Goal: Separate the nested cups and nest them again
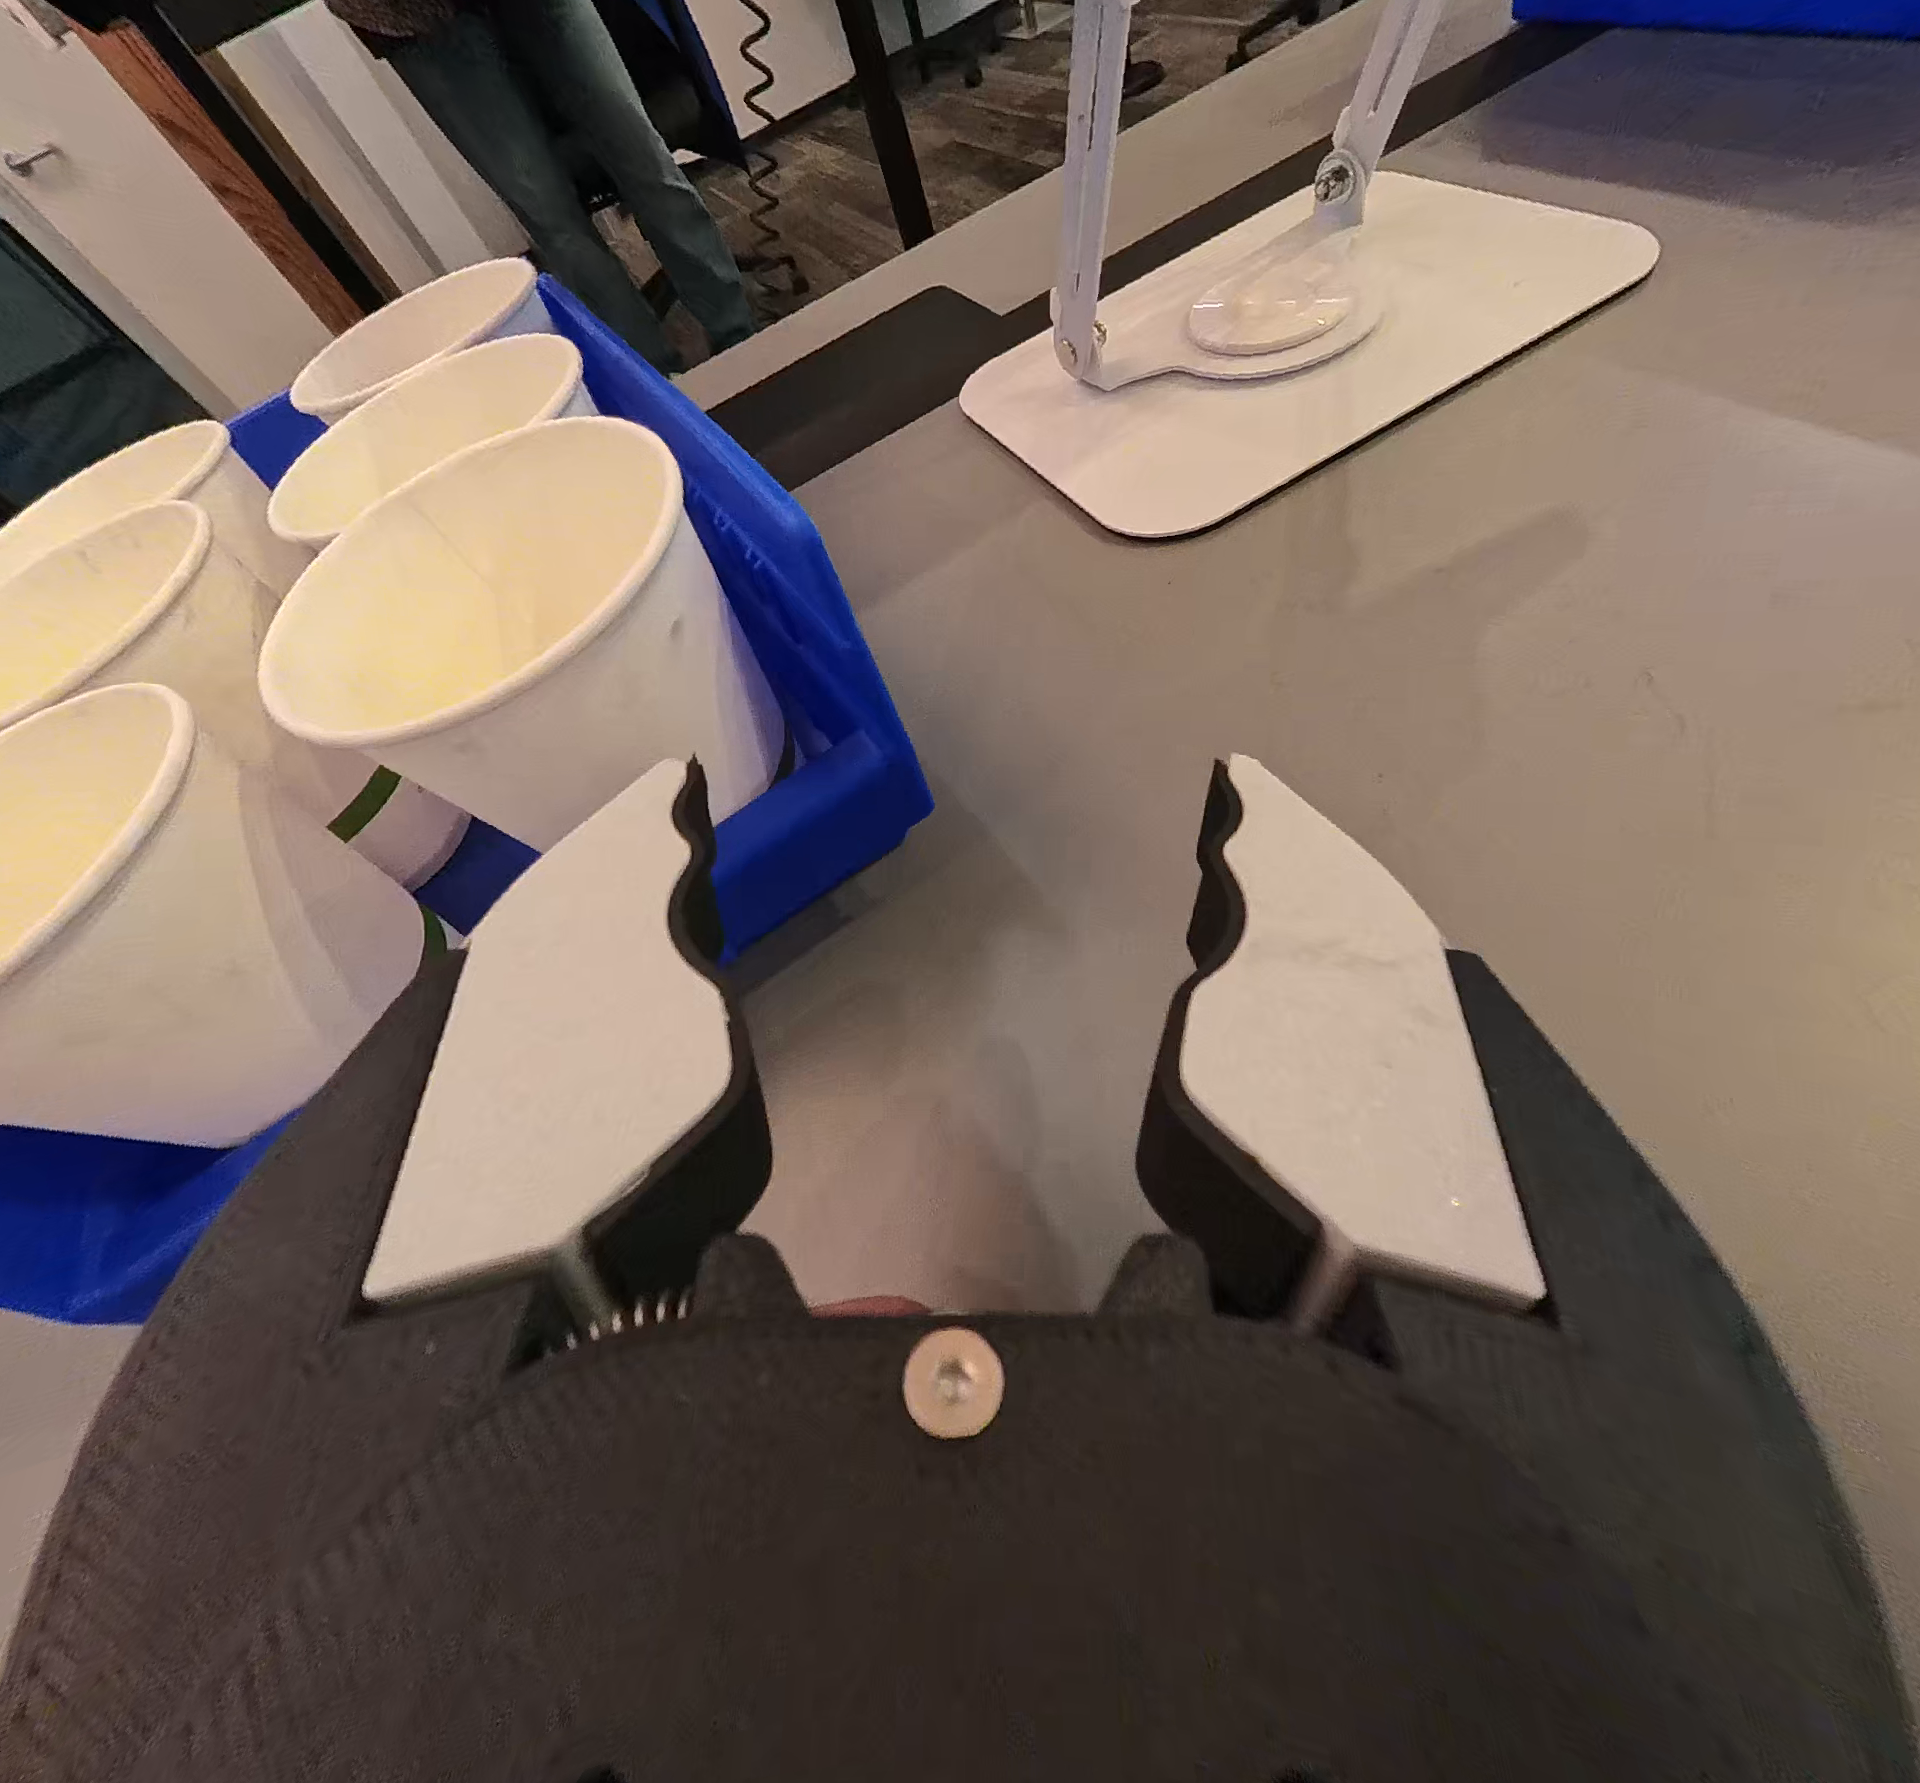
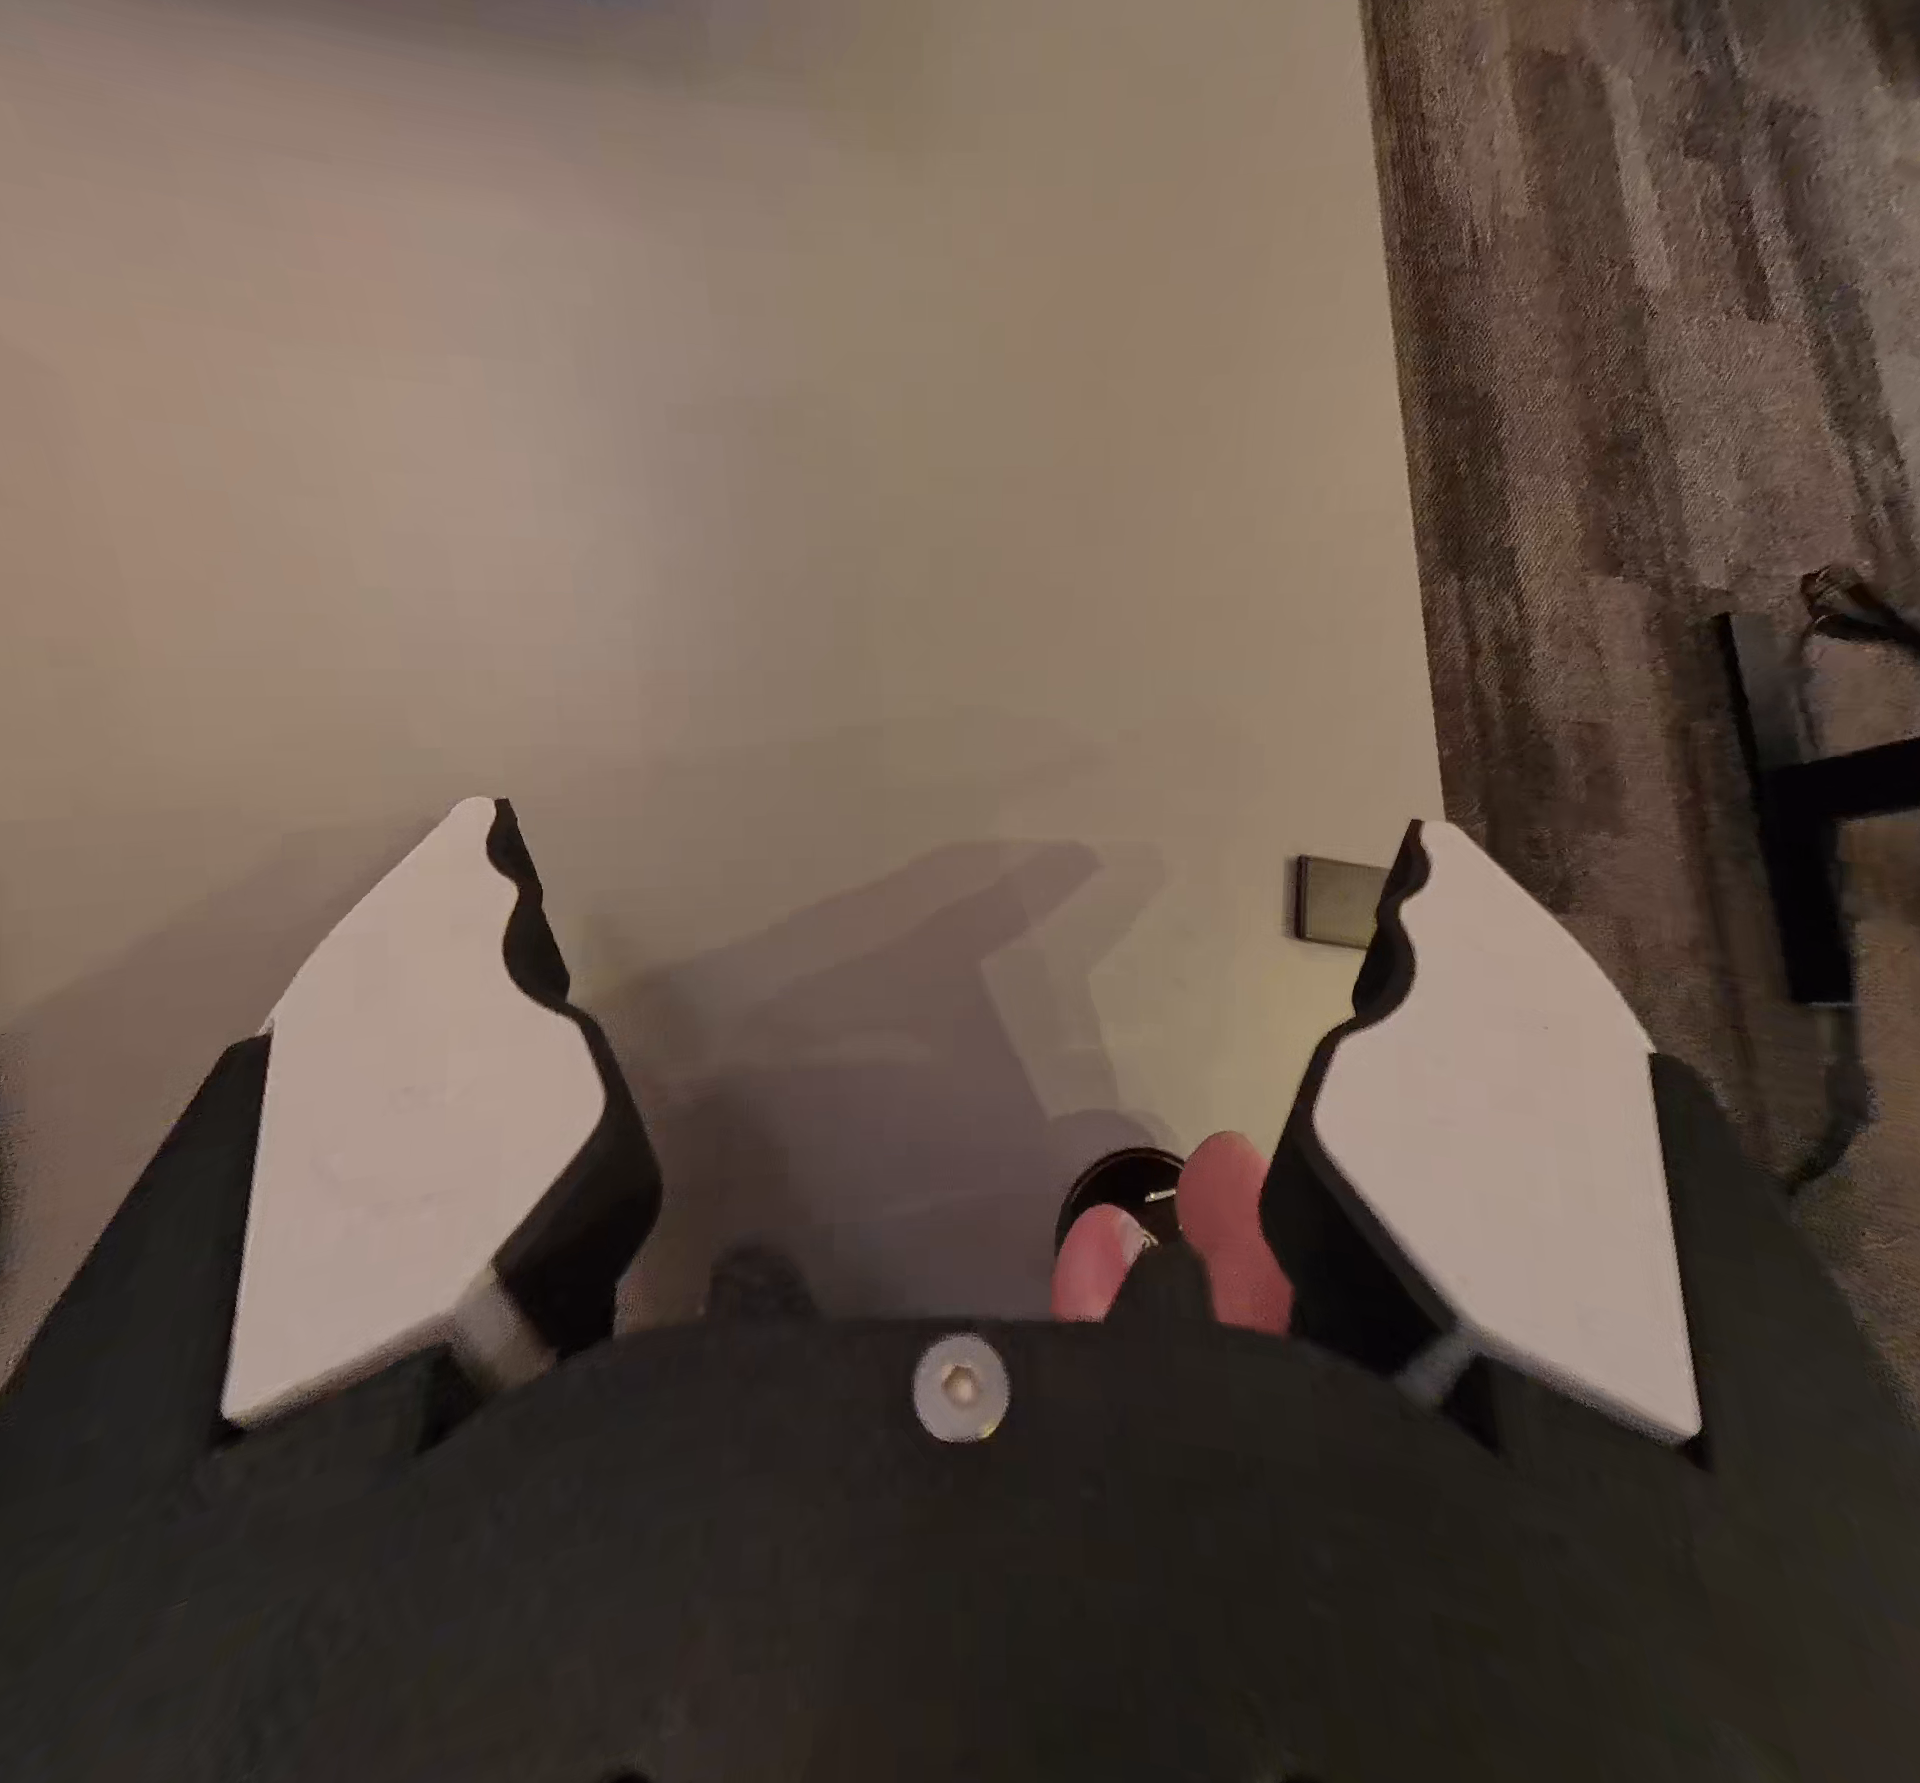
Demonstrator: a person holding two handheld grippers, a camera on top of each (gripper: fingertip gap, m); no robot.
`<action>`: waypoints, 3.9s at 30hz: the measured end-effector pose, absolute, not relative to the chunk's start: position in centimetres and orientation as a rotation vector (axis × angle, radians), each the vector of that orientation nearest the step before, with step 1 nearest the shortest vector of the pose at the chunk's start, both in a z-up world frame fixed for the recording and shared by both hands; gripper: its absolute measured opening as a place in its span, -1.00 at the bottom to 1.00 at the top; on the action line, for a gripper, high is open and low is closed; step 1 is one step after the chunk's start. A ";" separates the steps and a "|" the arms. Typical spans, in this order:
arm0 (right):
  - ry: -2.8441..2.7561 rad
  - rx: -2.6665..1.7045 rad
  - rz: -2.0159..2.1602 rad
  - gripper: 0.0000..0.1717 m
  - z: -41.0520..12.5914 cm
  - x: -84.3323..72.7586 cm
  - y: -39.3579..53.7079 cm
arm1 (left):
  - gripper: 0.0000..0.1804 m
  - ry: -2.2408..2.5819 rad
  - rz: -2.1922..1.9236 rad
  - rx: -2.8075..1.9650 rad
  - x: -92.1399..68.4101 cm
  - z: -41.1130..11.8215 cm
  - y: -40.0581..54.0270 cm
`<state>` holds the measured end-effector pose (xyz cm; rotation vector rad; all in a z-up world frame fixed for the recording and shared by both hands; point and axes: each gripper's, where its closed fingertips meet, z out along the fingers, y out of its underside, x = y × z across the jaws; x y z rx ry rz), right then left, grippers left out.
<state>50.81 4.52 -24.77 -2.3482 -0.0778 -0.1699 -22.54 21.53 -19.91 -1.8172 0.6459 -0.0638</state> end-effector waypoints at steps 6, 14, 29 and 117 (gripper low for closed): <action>0.104 -2.275 -0.027 0.72 -23.5 52.2 4.6 | -0.01 0.619 -0.100 -1.815 -22.7 -19.7 21.6; 0.254 -2.311 0.038 0.72 -23.7 53.9 3.9 | -0.01 0.633 -0.101 -1.834 -22.5 -20.3 21.7; 0.103 -2.553 -0.069 0.72 -26.6 51.9 3.6 | 0.02 0.621 -0.132 -1.830 -22.4 -20.3 21.7; 0.008 -2.595 -0.117 0.73 -19.8 51.8 3.0 | 0.35 0.731 0.157 -2.144 -22.1 -17.4 22.2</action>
